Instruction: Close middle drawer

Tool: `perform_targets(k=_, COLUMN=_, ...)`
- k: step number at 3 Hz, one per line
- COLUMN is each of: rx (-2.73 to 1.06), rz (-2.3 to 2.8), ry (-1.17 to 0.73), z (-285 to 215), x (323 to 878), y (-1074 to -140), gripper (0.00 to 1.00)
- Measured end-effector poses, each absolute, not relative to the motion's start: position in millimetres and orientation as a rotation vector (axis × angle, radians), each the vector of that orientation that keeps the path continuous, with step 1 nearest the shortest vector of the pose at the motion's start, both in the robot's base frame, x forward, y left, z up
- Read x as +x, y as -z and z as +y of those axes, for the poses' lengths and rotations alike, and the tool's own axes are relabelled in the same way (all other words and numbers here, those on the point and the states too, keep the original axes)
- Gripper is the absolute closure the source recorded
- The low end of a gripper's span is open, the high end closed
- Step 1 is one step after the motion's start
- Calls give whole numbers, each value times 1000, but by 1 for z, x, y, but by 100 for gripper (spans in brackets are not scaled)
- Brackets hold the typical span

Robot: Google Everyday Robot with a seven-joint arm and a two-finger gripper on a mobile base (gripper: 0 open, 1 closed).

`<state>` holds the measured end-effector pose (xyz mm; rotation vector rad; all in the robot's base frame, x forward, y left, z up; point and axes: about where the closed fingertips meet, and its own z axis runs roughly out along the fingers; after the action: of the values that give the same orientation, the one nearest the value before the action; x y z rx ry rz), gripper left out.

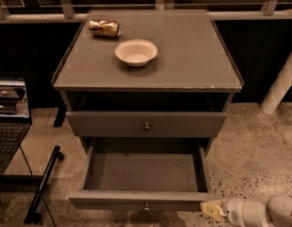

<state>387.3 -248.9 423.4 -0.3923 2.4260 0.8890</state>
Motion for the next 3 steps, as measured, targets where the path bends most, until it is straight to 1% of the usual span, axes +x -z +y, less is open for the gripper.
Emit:
perform_targets(k=2, rx=-408, rz=2414, ry=-896, z=-230, x=417, y=-422, gripper=100)
perform_targets(k=3, rx=-387, rz=2389, ry=-857, z=-223, x=436, y=-429, gripper=100)
